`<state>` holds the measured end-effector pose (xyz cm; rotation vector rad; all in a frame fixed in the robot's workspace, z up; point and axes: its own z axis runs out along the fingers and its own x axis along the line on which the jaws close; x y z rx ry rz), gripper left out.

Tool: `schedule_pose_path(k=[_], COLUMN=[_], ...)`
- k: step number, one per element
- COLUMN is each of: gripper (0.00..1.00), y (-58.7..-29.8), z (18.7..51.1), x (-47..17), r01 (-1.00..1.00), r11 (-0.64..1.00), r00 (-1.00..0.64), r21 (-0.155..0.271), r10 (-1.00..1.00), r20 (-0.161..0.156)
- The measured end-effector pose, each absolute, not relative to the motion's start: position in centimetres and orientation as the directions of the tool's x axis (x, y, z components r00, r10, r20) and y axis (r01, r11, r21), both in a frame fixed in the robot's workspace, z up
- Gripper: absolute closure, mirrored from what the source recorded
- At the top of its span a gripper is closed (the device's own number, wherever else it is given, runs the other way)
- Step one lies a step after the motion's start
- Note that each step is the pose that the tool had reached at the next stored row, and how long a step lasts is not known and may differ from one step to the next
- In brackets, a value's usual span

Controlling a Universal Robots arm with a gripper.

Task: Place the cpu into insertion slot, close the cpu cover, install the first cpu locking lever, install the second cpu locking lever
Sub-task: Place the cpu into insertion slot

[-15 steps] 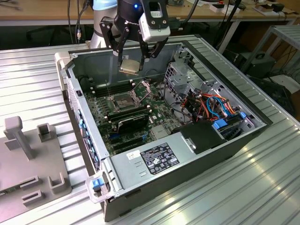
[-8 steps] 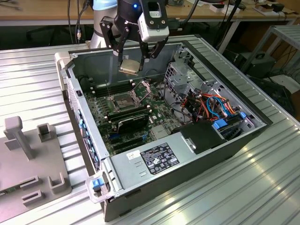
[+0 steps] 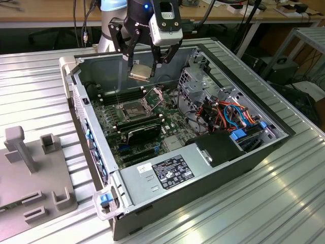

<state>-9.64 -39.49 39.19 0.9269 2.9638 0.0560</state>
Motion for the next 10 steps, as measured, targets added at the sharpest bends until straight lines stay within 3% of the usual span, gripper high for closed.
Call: schedule_pose_path(k=[10], gripper=[0.45], y=[-39.49], z=[39.19], x=[-9.64], r01=[0.584], r11=[0.811], r00=[-0.811], r21=[0.045], r10=[0.585], r20=[-0.023])
